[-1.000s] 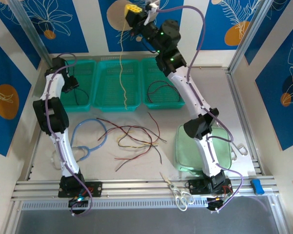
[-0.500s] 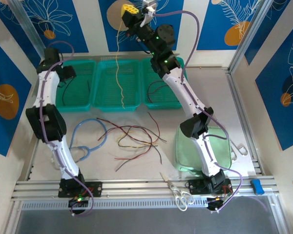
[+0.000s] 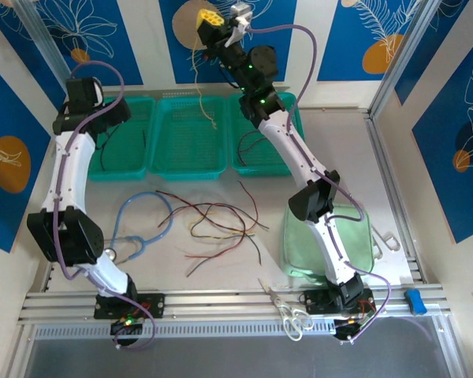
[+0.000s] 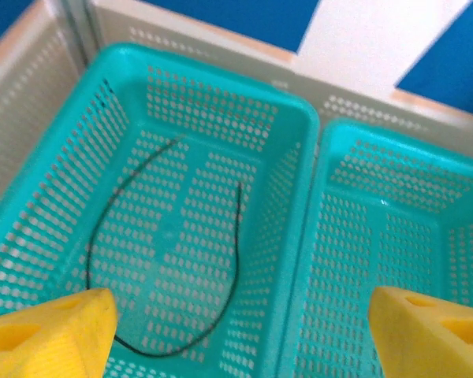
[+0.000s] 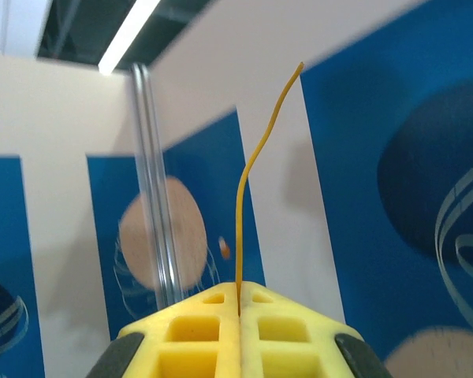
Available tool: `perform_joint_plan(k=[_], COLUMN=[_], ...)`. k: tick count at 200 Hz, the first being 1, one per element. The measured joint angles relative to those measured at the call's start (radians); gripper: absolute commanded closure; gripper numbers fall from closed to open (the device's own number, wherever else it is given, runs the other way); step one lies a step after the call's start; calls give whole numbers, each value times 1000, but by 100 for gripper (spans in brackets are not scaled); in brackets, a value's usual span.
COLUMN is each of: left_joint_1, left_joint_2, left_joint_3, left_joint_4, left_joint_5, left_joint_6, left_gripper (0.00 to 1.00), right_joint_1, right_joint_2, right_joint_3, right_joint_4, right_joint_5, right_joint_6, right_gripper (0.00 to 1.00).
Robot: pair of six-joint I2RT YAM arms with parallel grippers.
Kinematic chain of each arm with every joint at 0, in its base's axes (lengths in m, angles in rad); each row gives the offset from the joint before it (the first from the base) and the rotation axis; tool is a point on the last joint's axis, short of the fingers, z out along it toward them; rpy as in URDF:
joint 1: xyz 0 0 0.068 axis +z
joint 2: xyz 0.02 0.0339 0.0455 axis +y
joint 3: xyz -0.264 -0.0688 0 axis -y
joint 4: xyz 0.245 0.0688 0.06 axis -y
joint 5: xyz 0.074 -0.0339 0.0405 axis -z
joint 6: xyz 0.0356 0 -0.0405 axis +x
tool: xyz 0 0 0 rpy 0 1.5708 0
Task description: Untangle the cables
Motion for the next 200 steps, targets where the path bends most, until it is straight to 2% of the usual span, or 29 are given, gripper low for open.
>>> perform_joint_plan(k=[23, 55, 72, 90, 139, 164, 200], left_joint_1=[-27, -34, -35, -35, -36, -36, -47], left_joint_2=[-66, -167, -215, -267, -384, -412, -464], left_joint_3=[-84, -167, -187, -214, -291, -317, -404], left_joint_4=[6, 13, 13, 13, 3, -8, -13], left_joint_5=[23, 73, 100, 123, 146, 152, 161], left_joint_6=[-26, -51, -59, -71, -98, -109, -148], left_gripper=[17, 17, 17, 17, 17, 17, 16], right_joint_1=[3, 24, 40, 56, 116, 143, 144], right_joint_2=[-1, -9, -4, 15, 122, 145, 198], right_joint_3=[-126, -402, -473, -433, -88, -61, -66], right_joint_4=[-34, -47, -139, -269, -612, -744, -888], right_joint_5=[-2, 13, 27, 74, 224, 270, 263], right_joint_6=[-2, -9, 0, 22, 34, 90, 187], right_gripper=[100, 100, 100, 100, 100, 100, 100])
